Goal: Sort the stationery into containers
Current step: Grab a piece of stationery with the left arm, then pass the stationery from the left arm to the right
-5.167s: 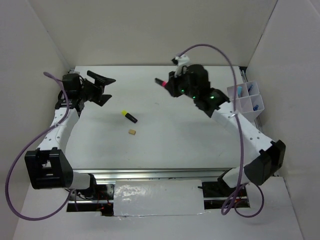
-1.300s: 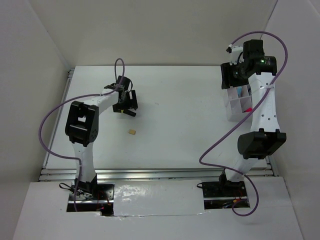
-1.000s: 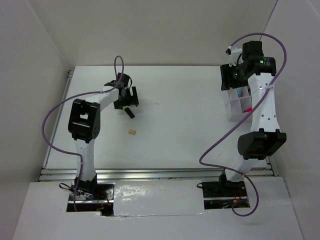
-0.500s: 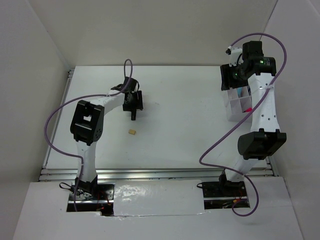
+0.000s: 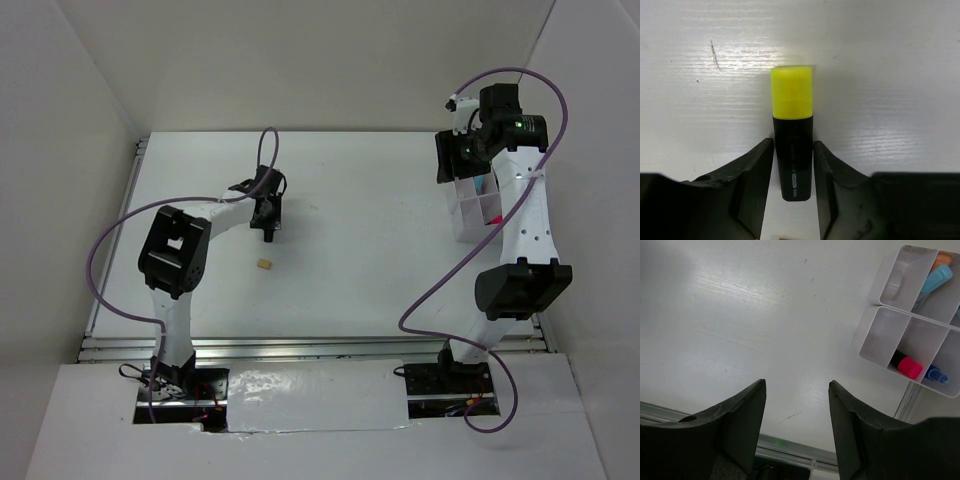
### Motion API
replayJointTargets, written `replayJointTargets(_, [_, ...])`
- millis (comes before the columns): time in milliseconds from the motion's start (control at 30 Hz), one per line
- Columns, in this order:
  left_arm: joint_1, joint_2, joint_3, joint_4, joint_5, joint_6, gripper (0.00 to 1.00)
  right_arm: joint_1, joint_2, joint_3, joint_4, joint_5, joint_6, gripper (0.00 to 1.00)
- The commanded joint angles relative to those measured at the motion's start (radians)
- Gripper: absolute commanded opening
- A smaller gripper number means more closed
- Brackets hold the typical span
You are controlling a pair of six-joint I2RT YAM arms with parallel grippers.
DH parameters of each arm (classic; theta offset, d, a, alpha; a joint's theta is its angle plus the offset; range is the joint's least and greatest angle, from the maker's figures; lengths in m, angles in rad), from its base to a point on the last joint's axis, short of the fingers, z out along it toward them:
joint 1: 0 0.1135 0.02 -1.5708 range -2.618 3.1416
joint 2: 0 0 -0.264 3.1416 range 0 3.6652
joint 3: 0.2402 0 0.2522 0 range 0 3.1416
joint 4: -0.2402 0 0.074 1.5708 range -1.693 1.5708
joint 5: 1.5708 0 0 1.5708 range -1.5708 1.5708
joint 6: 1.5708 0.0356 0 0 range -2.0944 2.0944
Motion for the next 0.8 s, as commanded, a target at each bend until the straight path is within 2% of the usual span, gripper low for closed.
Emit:
replayJointTargets(0, [-0.015,0.019,-0.090,-0.101,0.001,0.025,0.48,0.012,-0.051,0.003,0.014,-0.056,0.010,0.60])
replayJointTargets(33, [-0.016,0.016,-0.099,-0.087,0.003,0.031,0.44,0.014,-0.054,-0.001,0.008,-0.083,0.009,0.60])
replayJointTargets(133, [-0.016,0.019,-0.116,-0.078,0.006,0.043,0.22,0.029,-0.062,-0.017,-0.006,-0.184,0.015,0.60])
replayJointTargets(167, [-0.016,0.024,-0.115,-0.076,0.014,0.050,0.11,0.034,-0.065,-0.033,-0.011,-0.213,0.016,0.60])
replayJointTargets(233, [-0.016,0.013,-0.118,-0.058,0.050,0.066,0.01,0.038,-0.070,-0.053,-0.032,-0.316,0.016,0.60])
replayJointTargets(333, [-0.023,-0.071,-0.144,0.032,0.173,0.094,0.00,0.037,-0.067,-0.085,-0.057,-0.452,0.029,0.60])
replayJointTargets(400, [-0.041,-0.184,-0.180,0.128,0.214,0.112,0.00,0.038,-0.061,-0.089,-0.074,-0.512,0.035,0.61])
replayJointTargets(567, [-0.107,-0.428,-0.236,0.287,0.360,0.178,0.00,0.043,-0.010,-0.019,-0.094,-0.653,0.068,0.64])
replayJointTargets(667, [-0.144,-0.520,-0.257,0.324,0.467,0.215,0.00,0.070,0.021,0.035,-0.072,-0.705,0.134,0.71])
replayJointTargets(767, [-0.170,-0.561,-0.243,0.321,0.494,0.194,0.00,0.093,0.033,0.056,-0.017,-0.738,0.209,0.77])
